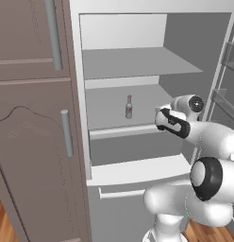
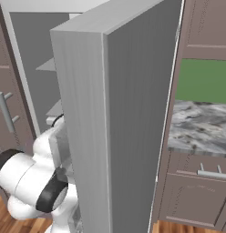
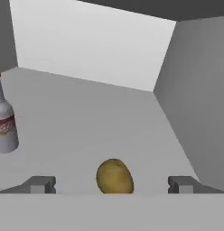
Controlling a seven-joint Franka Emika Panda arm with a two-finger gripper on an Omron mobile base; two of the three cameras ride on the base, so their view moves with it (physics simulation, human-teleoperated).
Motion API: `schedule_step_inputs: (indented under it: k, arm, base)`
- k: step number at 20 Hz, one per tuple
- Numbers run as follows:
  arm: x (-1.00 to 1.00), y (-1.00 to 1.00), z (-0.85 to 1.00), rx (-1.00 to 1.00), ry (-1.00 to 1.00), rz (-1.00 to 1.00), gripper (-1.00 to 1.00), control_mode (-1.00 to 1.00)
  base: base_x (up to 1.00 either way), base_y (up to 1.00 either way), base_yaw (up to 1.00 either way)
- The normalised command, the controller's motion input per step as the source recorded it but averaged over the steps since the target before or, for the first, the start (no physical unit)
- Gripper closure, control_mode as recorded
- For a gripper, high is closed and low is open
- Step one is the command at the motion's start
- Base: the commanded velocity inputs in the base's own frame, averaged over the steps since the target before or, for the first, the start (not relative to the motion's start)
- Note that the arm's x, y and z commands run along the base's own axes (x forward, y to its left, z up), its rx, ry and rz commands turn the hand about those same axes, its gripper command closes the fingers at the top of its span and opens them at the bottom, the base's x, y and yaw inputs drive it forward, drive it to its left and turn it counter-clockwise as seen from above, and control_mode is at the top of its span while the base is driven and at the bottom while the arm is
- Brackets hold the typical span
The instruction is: Move the bottled drink and potato from the top shelf to the second highest shelf to make space. Then, place the pitcher from the counter on the cleared top shelf.
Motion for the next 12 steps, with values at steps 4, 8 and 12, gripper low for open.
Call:
schedule_step_inputs:
  k: [4,8,12]
  arm:
    - [-0.52,0.59,0.8,-0.06,0.4,0.05,-1.0,-1.0]
    - [-0.96,0.43,0.08,-0.01,0.21,0.07,-1.0,-1.0]
    - [-1.0,0.46,-0.27,0.0,-0.01,0.07,-1.0,-1.0]
  base:
    - [0.0,0.0,0.0]
    - [0.0,0.0,0.0]
    - [0.0,0.0,0.0]
